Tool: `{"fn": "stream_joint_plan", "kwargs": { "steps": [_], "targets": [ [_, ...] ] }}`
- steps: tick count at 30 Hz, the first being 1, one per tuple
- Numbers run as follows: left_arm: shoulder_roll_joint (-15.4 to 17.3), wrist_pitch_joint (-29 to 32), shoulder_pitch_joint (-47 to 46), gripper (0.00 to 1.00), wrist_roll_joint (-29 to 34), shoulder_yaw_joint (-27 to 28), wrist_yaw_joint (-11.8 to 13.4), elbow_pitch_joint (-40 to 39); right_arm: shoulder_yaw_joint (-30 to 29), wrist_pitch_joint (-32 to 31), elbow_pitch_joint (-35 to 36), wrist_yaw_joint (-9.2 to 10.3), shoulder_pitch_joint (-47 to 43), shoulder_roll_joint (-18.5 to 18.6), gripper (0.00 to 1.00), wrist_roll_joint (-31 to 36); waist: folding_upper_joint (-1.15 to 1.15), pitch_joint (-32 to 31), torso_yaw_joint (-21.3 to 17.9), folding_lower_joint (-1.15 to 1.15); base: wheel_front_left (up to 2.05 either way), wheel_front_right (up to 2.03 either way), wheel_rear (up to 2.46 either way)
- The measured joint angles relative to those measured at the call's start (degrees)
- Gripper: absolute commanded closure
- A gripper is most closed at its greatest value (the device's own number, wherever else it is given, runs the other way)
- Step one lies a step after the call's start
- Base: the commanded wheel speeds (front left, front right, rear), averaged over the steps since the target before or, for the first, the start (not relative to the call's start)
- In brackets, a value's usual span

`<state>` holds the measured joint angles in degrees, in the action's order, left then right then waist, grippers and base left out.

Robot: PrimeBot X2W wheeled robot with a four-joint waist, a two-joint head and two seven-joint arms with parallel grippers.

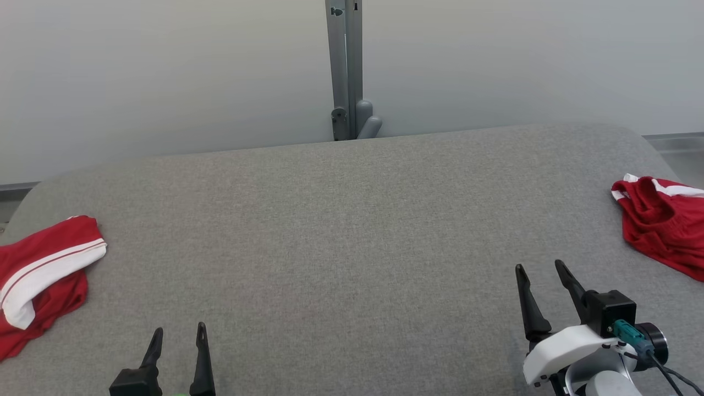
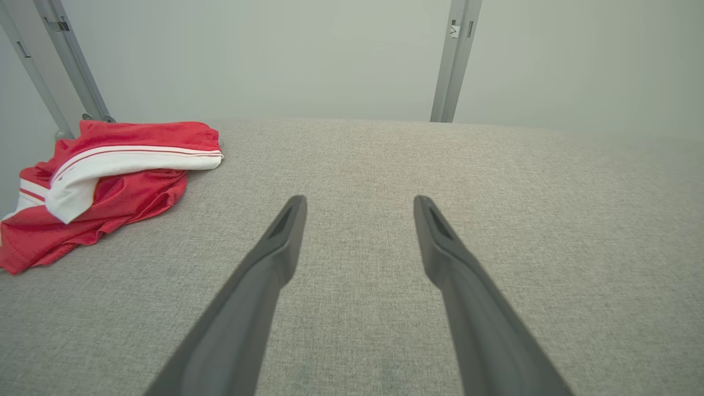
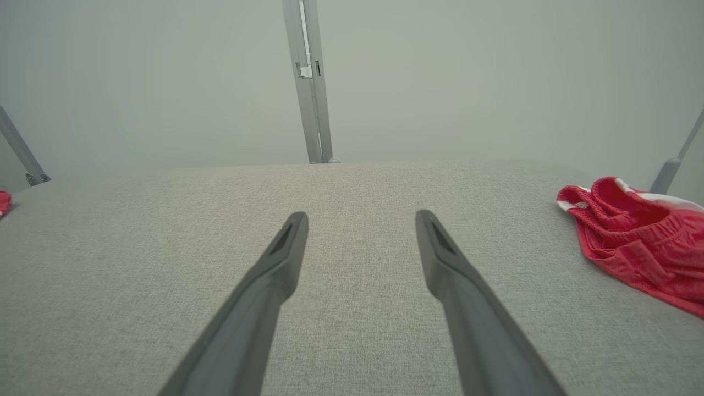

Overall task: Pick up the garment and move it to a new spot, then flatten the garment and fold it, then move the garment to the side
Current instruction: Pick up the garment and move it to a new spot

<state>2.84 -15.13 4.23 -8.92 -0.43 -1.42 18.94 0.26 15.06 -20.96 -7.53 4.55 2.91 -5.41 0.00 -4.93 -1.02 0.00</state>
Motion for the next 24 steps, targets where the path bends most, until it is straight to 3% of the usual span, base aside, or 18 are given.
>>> {"fn": "stream_joint_plan", "kwargs": {
  "steps": [11, 24],
  "targets": [
    [-0.04, 0.00, -0.52, 0.00, 0.94, 0.37, -0.11, 0.54, 1.82, 0.00, 0.29, 0.00, -0.56, -0.01, 0.00, -1.08, 0.00, 0.91, 5.28, 0.00, 0.00, 0.00, 0.00],
    [-0.03, 0.01, -0.66, 0.00, 2.26, 5.27, -0.52, 1.22, 8.42, 0.00, -0.12, 0.01, 1.58, -0.08, 0.00, -3.88, 0.00, 2.44, 20.20, 0.00, 0.00, 0.00, 0.00]
  ]
}}
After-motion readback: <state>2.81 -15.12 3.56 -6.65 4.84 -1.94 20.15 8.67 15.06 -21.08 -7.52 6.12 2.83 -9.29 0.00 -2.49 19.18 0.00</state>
